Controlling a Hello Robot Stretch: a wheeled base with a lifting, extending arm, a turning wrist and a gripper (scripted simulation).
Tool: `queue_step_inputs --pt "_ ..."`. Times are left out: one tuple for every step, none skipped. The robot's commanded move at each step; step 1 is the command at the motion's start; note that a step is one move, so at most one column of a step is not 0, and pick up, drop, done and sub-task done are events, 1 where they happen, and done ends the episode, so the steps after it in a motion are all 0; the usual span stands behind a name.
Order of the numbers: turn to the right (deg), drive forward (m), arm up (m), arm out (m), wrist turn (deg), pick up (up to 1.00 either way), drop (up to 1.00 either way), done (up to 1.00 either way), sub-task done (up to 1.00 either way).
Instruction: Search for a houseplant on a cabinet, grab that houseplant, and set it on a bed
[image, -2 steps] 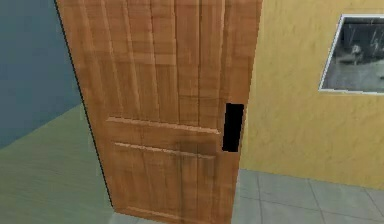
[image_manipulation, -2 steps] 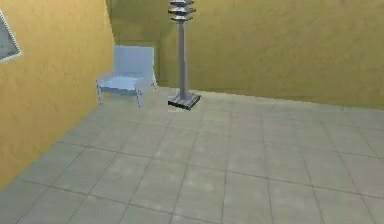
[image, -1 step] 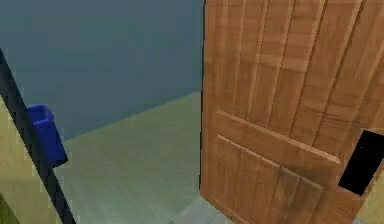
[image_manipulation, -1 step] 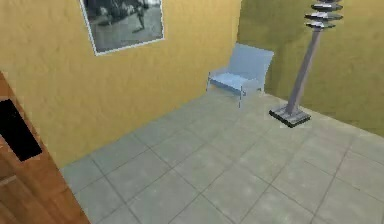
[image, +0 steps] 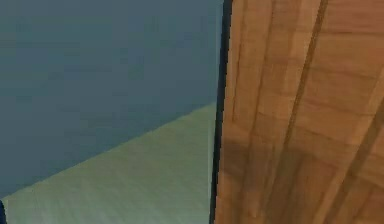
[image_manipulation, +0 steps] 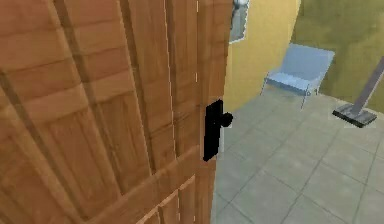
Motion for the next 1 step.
queue_step_inputs --pt "-42.0 0.0 0.0 0.0 0.0 0.0 0.0 0.0 0.0"
